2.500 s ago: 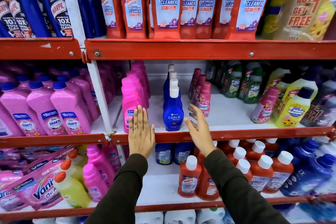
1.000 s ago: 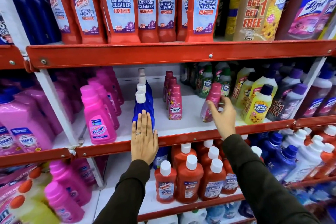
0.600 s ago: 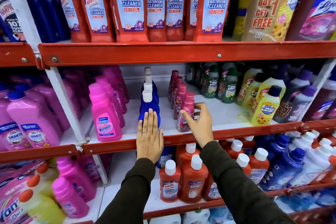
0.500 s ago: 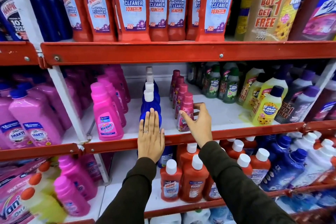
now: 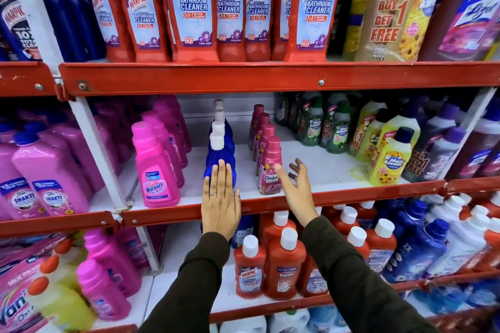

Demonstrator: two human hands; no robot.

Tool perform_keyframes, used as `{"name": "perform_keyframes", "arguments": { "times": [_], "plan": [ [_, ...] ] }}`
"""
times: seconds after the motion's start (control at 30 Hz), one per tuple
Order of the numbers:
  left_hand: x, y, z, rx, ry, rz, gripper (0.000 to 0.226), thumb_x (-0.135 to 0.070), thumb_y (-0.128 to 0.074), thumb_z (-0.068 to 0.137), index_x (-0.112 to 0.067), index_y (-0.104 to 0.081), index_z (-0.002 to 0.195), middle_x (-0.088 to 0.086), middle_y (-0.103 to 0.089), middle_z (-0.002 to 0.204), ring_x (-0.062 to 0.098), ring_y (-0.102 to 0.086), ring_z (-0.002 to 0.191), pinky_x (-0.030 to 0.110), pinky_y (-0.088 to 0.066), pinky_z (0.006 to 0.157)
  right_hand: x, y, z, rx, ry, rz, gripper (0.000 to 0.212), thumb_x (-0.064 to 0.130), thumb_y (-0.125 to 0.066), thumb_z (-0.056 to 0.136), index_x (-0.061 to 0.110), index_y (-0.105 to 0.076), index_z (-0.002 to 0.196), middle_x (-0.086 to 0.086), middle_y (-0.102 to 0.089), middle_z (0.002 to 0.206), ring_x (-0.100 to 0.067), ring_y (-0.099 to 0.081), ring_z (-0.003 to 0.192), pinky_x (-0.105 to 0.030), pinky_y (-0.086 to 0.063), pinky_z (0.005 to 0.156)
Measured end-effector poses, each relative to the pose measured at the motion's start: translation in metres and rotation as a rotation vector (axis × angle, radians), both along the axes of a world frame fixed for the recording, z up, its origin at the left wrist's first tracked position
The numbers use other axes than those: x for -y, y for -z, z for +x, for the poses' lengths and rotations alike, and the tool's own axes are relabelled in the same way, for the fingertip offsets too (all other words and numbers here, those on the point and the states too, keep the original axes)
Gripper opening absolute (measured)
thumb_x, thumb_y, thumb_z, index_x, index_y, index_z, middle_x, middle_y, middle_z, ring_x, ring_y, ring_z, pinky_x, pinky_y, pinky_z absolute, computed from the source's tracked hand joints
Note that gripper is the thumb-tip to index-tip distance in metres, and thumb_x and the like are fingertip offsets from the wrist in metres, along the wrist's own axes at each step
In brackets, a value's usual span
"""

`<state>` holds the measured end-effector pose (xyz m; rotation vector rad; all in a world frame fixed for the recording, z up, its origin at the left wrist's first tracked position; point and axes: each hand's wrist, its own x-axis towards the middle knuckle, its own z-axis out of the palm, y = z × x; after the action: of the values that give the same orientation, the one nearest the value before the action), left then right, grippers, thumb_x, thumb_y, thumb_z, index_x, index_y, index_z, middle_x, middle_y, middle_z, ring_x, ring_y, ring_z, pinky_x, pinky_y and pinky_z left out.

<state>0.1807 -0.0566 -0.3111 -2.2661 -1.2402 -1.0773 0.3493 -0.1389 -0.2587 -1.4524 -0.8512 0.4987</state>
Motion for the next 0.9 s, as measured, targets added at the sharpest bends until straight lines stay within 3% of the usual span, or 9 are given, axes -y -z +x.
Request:
{"name": "perform_keyframes", "arguments": {
  "times": [0.1, 0.17, 0.27, 0.33, 0.43, 0.57, 0.67, 0.77, 0.9],
  "plan": [
    [0.021, -0.007, 0.010, 0.087, 0.115, -0.106, 0.071, -0.028, -0.035, 0.103, -0.004, -0.007, 0.163, 0.020, -0.012, 0.172, 0.034, -0.015, 0.160, 0.041, 0.001, 0.132, 0.003, 0.003, 0.012, -0.124, -0.054, -0.013, 0.074, 0.057, -0.051, 0.097, 0.020, -0.029, 0.157, -0.003, -0.034, 0.163, -0.012, -0.039, 0.139, -0.028, -0.034, 0.110],
    [0.038, -0.015, 0.026, 0.205, 0.355, -0.286, 0.072, -0.036, -0.034, 0.106, -0.013, -0.002, 0.166, 0.007, -0.002, 0.176, 0.015, 0.000, 0.164, 0.027, 0.005, 0.132, 0.003, 0.004, 0.018, -0.173, -0.101, -0.025, 0.076, 0.063, -0.044, 0.097, 0.020, -0.030, 0.158, -0.002, -0.031, 0.166, -0.016, -0.035, 0.148, -0.038, -0.027, 0.124],
    [0.052, -0.034, 0.050, 0.498, 0.535, -0.666, 0.069, -0.054, -0.024, 0.108, -0.028, 0.000, 0.167, -0.011, 0.001, 0.176, -0.011, 0.003, 0.155, 0.012, -0.004, 0.125, 0.005, 0.004, 0.019, -0.161, -0.190, -0.049, 0.092, 0.077, -0.035, 0.086, 0.020, -0.031, 0.158, -0.003, -0.032, 0.165, -0.017, -0.033, 0.150, -0.039, -0.023, 0.126],
    [0.053, -0.047, 0.062, 0.650, 0.554, -0.921, 0.065, -0.053, -0.022, 0.109, -0.030, 0.000, 0.167, -0.008, -0.001, 0.176, 0.000, -0.004, 0.159, 0.021, -0.009, 0.124, 0.006, 0.001, 0.020, -0.150, -0.238, -0.052, 0.094, 0.077, -0.029, 0.085, 0.018, -0.031, 0.158, -0.005, -0.033, 0.165, -0.018, -0.033, 0.150, -0.035, -0.023, 0.125],
    [0.046, -0.058, 0.070, 0.773, 0.536, -1.106, 0.063, -0.049, -0.019, 0.111, -0.024, -0.005, 0.167, 0.000, -0.008, 0.176, 0.013, -0.009, 0.162, 0.030, -0.006, 0.128, 0.005, -0.002, 0.025, -0.143, -0.300, -0.082, 0.081, 0.067, -0.019, 0.097, 0.014, -0.030, 0.158, -0.006, -0.034, 0.164, -0.018, -0.034, 0.150, -0.031, -0.024, 0.121],
    [0.040, -0.057, 0.074, 0.815, 0.573, -1.212, 0.058, -0.045, -0.020, 0.112, -0.019, -0.030, 0.163, 0.009, -0.042, 0.163, 0.020, -0.039, 0.151, 0.045, -0.026, 0.130, 0.004, -0.002, 0.026, -0.125, -0.344, -0.117, 0.072, 0.060, -0.016, 0.104, 0.014, -0.033, 0.157, -0.006, -0.041, 0.160, -0.007, -0.042, 0.135, -0.024, -0.028, 0.113],
    [0.041, -0.056, 0.076, 0.789, 0.586, -1.187, 0.055, -0.043, -0.021, 0.113, -0.020, -0.033, 0.161, 0.008, -0.046, 0.160, 0.020, -0.043, 0.148, 0.045, -0.030, 0.128, 0.004, 0.000, 0.028, -0.110, -0.350, -0.128, 0.071, 0.060, -0.018, 0.103, 0.016, -0.037, 0.155, 0.002, -0.049, 0.147, -0.004, -0.048, 0.128, -0.022, -0.031, 0.110],
    [0.041, -0.057, 0.076, 0.746, 0.581, -1.156, 0.054, -0.042, -0.021, 0.113, -0.021, -0.030, 0.162, 0.007, -0.042, 0.163, 0.019, -0.040, 0.150, 0.045, -0.028, 0.129, 0.004, 0.001, 0.028, -0.089, -0.349, -0.112, 0.067, 0.062, -0.021, 0.102, 0.022, -0.043, 0.151, 0.015, -0.054, 0.130, 0.015, -0.057, 0.106, -0.012, -0.036, 0.096],
    [0.042, -0.057, 0.077, 0.689, 0.590, -1.109, 0.054, -0.040, -0.021, 0.113, -0.022, -0.024, 0.164, 0.006, -0.037, 0.166, 0.019, -0.036, 0.153, 0.045, -0.026, 0.130, 0.004, 0.001, 0.026, -0.105, -0.343, -0.083, 0.038, 0.064, -0.025, 0.101, 0.052, -0.060, 0.109, 0.038, -0.060, 0.104, 0.028, -0.060, 0.090, -0.009, -0.038, 0.087]
  ]
}}
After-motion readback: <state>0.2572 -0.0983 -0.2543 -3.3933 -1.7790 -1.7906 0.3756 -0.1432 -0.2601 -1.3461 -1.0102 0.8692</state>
